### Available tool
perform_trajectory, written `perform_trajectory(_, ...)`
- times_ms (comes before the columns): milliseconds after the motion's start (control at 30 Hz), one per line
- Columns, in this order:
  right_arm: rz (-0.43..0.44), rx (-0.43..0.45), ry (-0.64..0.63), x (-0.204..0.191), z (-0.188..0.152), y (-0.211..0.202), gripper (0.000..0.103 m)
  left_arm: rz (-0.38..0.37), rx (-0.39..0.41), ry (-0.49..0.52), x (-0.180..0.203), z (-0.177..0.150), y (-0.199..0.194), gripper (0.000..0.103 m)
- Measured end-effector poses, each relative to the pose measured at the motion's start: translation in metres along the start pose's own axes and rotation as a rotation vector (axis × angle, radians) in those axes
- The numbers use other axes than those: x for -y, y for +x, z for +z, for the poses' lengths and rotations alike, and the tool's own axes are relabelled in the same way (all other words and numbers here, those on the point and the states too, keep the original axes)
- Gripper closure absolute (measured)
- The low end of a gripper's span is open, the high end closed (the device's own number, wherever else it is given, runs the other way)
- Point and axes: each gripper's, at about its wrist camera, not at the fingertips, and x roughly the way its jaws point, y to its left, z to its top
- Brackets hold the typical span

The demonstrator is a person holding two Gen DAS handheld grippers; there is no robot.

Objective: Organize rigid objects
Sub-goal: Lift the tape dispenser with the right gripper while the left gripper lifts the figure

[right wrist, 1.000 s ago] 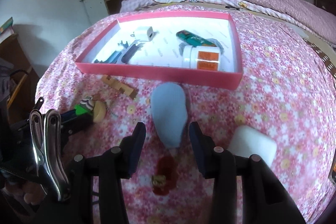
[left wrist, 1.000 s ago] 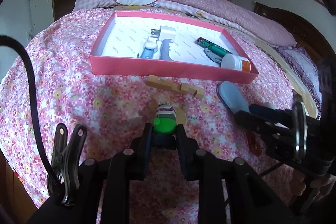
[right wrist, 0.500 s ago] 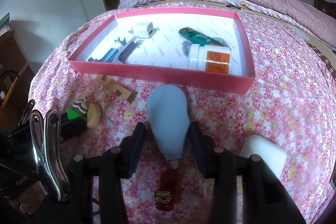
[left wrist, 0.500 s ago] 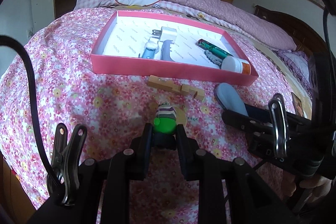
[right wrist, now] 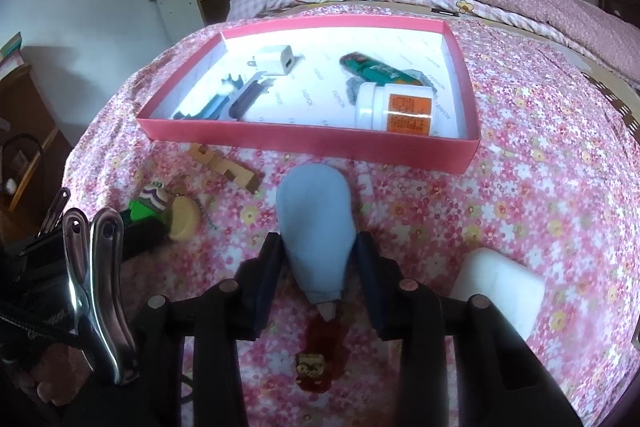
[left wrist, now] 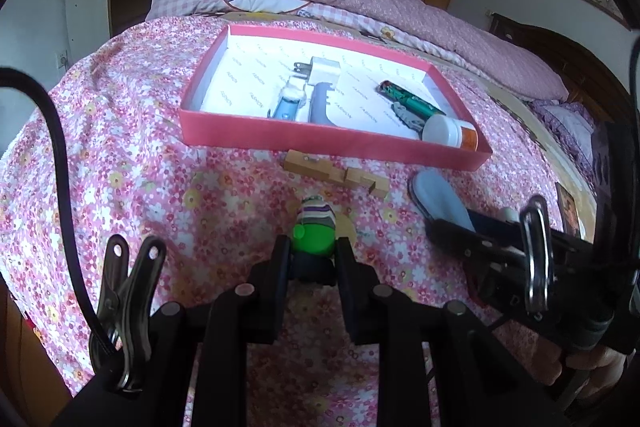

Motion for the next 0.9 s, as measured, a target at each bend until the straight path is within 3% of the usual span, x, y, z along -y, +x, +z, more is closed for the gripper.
perform_trajectory(733, 0.074, 0.072, -0.006, -0.006, 0.011, -0.033, 0.066, 0.02, 0.051, 0.011, 0.007, 0.031, -0.011, 0.08)
perform_trajectory(767, 0.078, 0.073, -0.008, -0.006, 0.013, -0.033, 0.079, 0.021, 0.054, 0.01, 0.006, 0.035, -0.01, 0.08)
perform_trajectory(900, 0.066, 0.085, -0.016, -0.005, 0.021, -0.035, 0.082, 0.027, 0.068, 0.02, 0.006, 0.048, -0.009, 0.08)
